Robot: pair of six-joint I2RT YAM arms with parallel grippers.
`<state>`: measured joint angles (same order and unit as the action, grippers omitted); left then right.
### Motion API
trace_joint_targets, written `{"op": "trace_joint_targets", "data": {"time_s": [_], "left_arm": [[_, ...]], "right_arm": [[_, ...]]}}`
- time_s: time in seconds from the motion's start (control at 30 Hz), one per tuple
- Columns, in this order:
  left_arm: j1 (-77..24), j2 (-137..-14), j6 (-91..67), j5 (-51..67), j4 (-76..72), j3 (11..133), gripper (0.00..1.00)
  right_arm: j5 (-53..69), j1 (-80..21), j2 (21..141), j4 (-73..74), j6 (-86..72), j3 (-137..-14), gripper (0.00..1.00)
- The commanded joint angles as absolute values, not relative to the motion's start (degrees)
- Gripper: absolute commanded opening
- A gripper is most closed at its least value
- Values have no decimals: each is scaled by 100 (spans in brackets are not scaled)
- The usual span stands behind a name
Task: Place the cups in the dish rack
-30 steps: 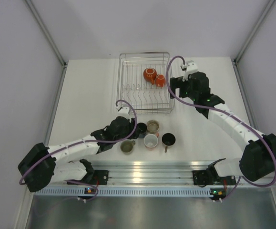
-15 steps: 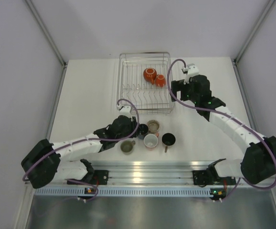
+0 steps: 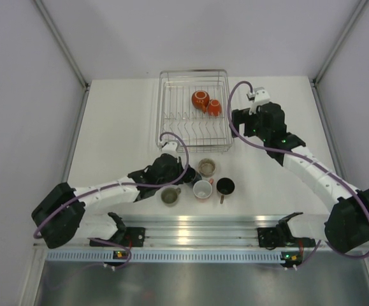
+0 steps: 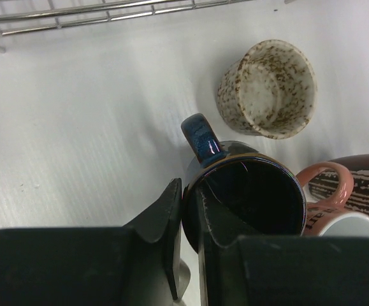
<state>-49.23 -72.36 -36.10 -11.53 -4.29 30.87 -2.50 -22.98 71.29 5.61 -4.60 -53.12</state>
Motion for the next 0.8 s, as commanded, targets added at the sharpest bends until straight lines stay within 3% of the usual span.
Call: {"op": "trace_joint_targets", "data": {"time_s": [0.0, 0.3, 0.5, 0.6, 0.77], "left_arm": [[-4939, -6813, -3507, -1327, -89, 3331, 0], [-4939, -5310, -3261, -2371, 1247, 4112, 0], [-4887, -4422, -2770, -2523, 880, 4289, 0], [-4747, -4491, -2637, -1962, 292, 4298, 0], [-3879, -4868, -3092, 554, -1523, 4062, 0]], "right_arm": [[-194, -2189, 6952, 343, -510, -5274, 99], [-35, -2136, 6908, 132, -676, -5195, 99], [1121, -1934, 6487, -657, -1036, -4878, 99], [1923, -1776, 6188, -1448, -1449, -4562, 99], [3187, -1617, 5819, -2731, -2265, -4114, 99]]}}
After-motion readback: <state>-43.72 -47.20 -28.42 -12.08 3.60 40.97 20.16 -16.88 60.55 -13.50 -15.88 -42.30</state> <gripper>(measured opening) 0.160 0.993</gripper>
